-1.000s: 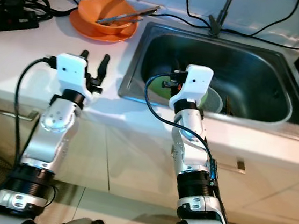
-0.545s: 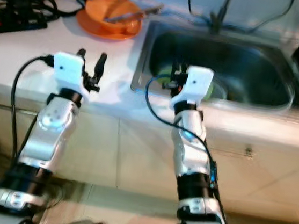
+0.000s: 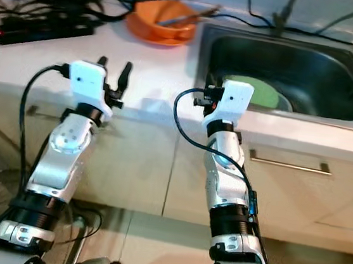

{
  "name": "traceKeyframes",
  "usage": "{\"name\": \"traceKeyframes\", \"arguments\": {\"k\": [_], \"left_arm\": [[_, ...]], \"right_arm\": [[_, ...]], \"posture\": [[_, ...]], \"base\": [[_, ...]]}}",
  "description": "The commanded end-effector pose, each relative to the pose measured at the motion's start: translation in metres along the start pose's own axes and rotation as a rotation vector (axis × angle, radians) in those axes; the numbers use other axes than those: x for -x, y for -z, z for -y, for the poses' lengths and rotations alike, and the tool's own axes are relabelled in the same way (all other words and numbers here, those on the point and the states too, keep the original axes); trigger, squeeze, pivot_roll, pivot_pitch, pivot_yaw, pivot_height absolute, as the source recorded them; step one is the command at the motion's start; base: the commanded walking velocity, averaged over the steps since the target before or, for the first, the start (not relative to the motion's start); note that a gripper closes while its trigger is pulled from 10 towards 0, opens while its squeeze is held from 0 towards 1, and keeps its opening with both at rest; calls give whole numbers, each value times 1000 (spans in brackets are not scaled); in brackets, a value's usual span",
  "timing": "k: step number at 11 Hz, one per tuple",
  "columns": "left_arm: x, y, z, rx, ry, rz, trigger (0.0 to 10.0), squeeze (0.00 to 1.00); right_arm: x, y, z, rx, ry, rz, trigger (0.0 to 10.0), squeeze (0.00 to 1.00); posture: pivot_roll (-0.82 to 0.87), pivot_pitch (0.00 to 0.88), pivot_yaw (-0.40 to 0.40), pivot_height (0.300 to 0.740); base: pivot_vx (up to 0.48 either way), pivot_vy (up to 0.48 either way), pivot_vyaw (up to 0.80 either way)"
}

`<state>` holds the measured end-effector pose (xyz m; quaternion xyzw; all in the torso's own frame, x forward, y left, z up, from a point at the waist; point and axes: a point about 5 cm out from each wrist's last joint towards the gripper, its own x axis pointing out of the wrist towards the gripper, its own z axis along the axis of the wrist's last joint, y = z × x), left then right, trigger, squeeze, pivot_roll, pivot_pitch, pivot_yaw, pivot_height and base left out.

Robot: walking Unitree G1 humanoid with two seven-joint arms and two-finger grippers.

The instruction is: Kitchen organization

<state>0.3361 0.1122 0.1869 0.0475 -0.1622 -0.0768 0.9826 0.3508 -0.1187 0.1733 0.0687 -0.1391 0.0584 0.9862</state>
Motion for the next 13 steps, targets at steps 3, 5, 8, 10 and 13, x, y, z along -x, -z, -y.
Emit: {"name": "traceKeyframes", "arguments": {"k": [3,5,8,10,13], "left_arm": [[-3,-5,0,19,-28,10,10000,0],[-4,-4,-3,17,-46,3,10000,0],[-4,-3,-1,14,-42,-4,10000,0],[-3,-2,-1,10,-40,-7,10000,0],[-3,-2,0,7,-29,-12,10000,0]], "right_arm": [[-4,-3,-1,4,-8,0,10000,0],[-4,-4,-2,23,-27,2,10000,0],[-4,-2,-4,13,-33,-2,10000,0],[-4,-2,-4,17,-36,-7,10000,0],[-4,0,-4,3,-19,-19,10000,0]], "posture": [[86,68,8,740],[86,66,8,740],[87,66,8,740],[89,66,9,740],[92,71,9,740]], "base": [[0,0,0],[309,0,247],[331,0,404],[328,0,0],[331,0,0]]}}
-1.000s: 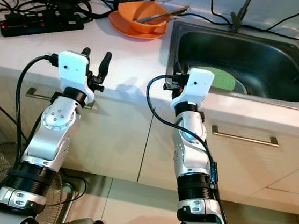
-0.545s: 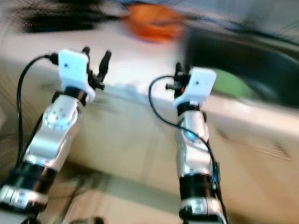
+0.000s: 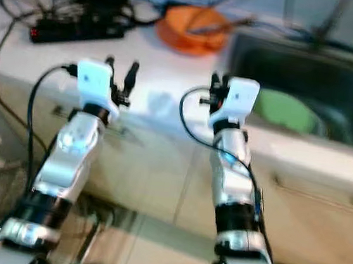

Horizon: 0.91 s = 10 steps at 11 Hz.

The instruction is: Kitchen organization

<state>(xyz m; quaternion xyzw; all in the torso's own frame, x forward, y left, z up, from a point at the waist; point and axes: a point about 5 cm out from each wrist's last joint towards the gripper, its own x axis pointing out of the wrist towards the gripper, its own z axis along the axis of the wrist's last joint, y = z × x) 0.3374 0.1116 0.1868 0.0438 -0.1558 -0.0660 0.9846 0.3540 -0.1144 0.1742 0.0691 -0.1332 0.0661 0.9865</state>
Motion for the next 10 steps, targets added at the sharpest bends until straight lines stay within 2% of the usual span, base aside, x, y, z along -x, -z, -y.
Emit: {"name": "traceKeyframes", "arguments": {"k": [1,5,6,7,10], "left_arm": [[-2,-2,0,-1,0,1,10000,0],[-2,-3,0,-14,17,5,10000,0],[-2,-4,0,-16,21,7,10000,0],[-2,-4,1,-18,26,10,10000,0],[-3,-9,1,-26,30,26,10000,0]], "right_arm": [[-1,0,0,-1,-1,-10,10000,0],[-1,-1,-3,-14,-9,-1,10000,0],[-1,0,-3,-25,-4,-4,10000,0],[-1,-4,-2,-1,-5,27,10000,0],[-2,-4,-3,-16,-6,26,10000,0]], "posture": [[92,71,9,740],[100,81,10,740],[99,83,10,740],[96,85,11,740],[101,90,9,740]], "base": [[334,0,-800],[335,0,0],[337,0,-800],[341,0,0],[340,0,0]]}}
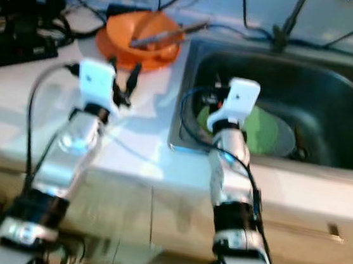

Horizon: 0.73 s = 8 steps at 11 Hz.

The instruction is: Kitchen organization

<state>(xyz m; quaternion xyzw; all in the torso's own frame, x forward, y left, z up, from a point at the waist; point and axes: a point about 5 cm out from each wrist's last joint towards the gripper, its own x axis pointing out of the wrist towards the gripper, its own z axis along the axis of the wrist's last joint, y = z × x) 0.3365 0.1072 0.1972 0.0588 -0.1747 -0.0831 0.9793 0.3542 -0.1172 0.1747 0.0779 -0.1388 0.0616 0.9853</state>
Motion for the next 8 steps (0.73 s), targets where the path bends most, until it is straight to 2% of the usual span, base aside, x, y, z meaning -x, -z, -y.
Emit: {"name": "traceKeyframes", "arguments": {"k": [1,4,6,7,8], "left_arm": [[1,-1,-4,-3,-8,-4,10000,0],[-1,-10,-4,-4,-3,22,10000,0],[-1,-14,-2,-5,16,36,10000,0],[-1,-14,-1,-7,41,17,10000,0],[-5,-14,2,-14,115,-32,10000,0]], "right_arm": [[-2,-3,-6,0,-17,11,10000,0],[-2,-1,-5,0,-13,3,10000,0],[-2,0,-6,-2,-14,-1,10000,0],[0,2,-6,-2,-15,-9,10000,0],[0,3,-6,-4,-14,-12,10000,0]], "posture": [[100,91,10,740],[101,87,11,740],[104,79,15,740],[110,63,19,740],[110,56,23,740]], "base": [[341,0,0],[324,0,0],[0,0,0],[0,0,0],[0,0,0]]}}
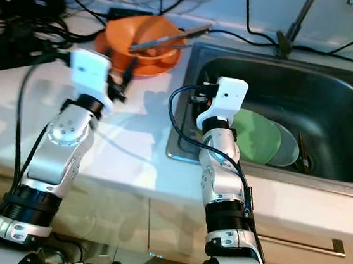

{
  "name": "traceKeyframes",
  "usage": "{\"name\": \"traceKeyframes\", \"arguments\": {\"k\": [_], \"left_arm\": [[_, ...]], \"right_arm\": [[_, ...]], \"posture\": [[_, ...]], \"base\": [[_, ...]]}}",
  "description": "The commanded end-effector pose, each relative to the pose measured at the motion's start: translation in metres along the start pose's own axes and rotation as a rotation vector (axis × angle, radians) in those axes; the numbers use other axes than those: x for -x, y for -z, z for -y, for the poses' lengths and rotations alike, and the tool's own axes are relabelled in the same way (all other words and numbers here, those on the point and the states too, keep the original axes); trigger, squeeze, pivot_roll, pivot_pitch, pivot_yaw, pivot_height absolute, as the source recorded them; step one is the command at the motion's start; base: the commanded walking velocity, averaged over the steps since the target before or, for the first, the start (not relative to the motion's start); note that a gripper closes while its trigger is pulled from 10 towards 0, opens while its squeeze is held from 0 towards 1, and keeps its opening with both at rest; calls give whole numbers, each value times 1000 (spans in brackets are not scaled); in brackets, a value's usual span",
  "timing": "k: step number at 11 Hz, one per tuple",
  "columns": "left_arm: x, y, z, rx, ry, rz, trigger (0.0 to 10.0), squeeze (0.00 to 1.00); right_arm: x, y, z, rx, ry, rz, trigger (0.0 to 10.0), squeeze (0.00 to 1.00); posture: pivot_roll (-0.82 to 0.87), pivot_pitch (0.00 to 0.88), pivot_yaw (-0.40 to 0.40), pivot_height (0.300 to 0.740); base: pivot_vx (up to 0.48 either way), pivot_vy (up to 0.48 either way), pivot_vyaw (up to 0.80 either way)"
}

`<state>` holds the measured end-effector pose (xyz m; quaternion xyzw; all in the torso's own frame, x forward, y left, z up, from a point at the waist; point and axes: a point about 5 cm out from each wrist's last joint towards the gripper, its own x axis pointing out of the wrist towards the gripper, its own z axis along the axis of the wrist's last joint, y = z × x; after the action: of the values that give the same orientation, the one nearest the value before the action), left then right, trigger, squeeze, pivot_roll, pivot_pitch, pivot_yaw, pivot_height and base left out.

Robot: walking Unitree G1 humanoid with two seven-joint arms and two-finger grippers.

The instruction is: Kitchen organization

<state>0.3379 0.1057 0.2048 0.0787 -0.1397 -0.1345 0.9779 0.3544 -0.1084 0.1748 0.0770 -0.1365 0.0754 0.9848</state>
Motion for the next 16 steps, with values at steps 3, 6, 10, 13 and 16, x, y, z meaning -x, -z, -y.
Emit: {"name": "traceKeyframes", "arguments": {"k": [3,6,10,13,16], "left_arm": [[-16,-13,-31,25,54,-142,10000,0],[-17,-8,-48,76,131,-327,10000,0],[-38,13,-55,124,120,-390,10000,0],[-50,15,-51,132,124,-387,10000,0],[-59,17,-47,123,122,-376,10000,0]], "right_arm": [[2,5,-1,-9,13,-7,10000,0],[3,7,-6,-17,13,-12,10000,0],[3,2,5,16,45,-3,10000,0],[-7,-19,19,70,46,32,10000,0],[-15,-24,19,74,31,-11,10000,0]], "posture": [[124,30,49,740],[122,31,71,740],[84,87,97,740],[38,145,84,740],[18,184,57,740]], "base": [[0,0,0],[0,0,0],[0,0,0],[0,0,0],[0,0,0]]}}
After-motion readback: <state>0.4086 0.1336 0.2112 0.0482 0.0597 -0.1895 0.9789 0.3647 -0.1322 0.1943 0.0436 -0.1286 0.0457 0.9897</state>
